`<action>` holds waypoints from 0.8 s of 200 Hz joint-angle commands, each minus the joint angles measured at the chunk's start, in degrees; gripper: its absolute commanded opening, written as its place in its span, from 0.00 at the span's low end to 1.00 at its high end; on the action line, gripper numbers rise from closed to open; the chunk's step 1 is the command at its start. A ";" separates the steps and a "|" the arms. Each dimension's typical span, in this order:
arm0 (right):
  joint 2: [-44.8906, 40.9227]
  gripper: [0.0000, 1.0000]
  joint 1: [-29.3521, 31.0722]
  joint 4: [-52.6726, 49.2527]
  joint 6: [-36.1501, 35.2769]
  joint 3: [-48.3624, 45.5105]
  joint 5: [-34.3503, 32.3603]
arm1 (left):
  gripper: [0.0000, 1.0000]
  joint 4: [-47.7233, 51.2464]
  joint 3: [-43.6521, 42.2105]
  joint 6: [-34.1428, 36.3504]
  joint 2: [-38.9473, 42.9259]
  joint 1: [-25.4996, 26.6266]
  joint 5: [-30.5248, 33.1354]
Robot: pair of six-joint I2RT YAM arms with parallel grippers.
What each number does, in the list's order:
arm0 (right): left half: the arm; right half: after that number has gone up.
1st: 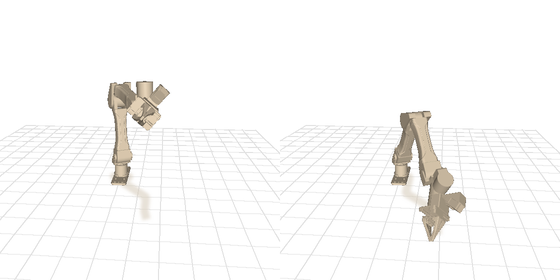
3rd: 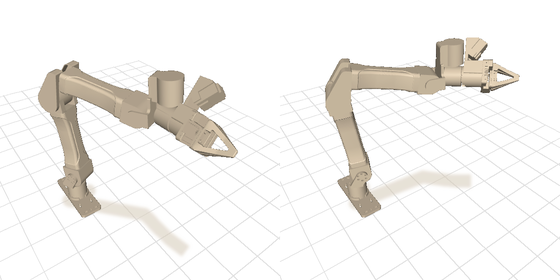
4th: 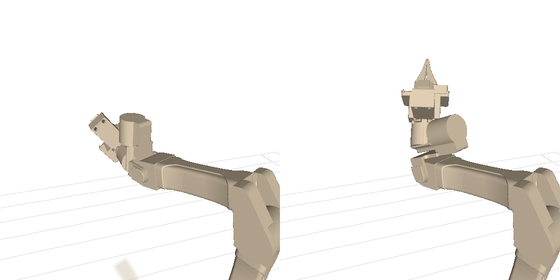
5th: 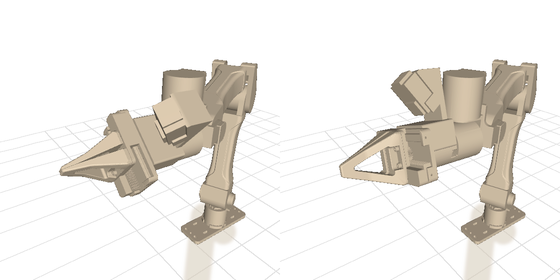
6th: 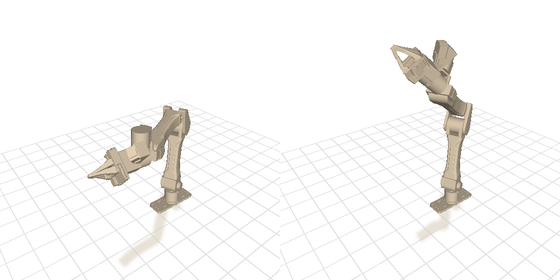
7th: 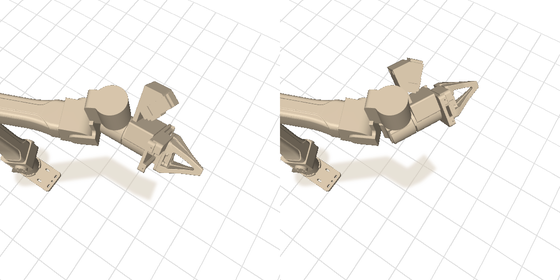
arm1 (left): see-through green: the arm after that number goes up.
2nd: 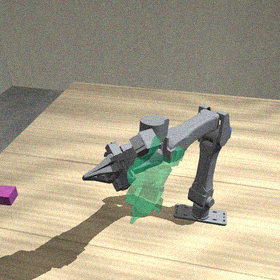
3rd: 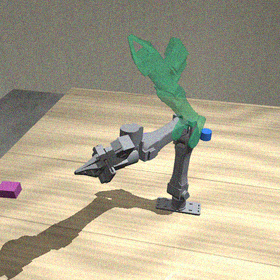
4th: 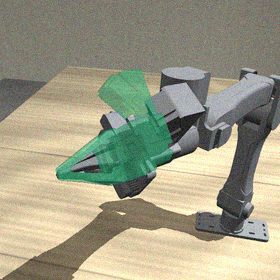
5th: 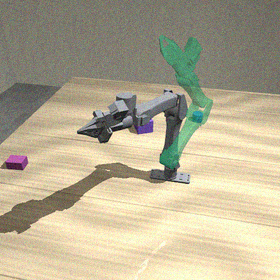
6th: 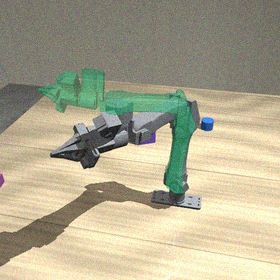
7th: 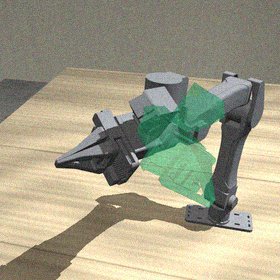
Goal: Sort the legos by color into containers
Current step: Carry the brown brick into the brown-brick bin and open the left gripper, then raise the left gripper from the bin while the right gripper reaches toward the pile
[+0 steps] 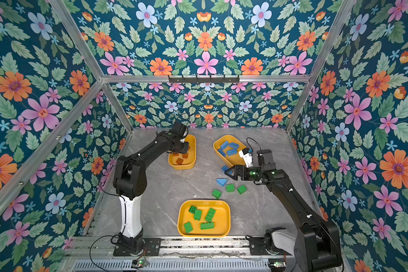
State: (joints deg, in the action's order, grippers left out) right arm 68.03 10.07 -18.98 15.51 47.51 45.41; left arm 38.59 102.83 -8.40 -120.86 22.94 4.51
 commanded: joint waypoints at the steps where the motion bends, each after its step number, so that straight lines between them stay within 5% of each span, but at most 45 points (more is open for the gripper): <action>1: 0.24 0.99 0.08 0.53 0.07 0.04 0.28 | 0.34 -0.96 0.97 1.33 -1.83 -1.58 0.46; 81: 3.54 0.99 1.16 0.44 -0.58 2.43 0.30 | 0.73 -0.13 0.58 1.47 1.08 -2.28 -2.50; 160: 6.60 0.99 5.61 -7.88 -10.54 7.14 -4.96 | 0.89 -8.96 -20.76 1.47 22.51 -2.19 -27.02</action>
State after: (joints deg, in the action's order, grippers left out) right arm 73.73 14.46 -22.00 11.14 53.17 43.40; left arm 34.13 87.26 -7.33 -102.76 20.80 -12.10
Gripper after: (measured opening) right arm 0.992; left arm 0.889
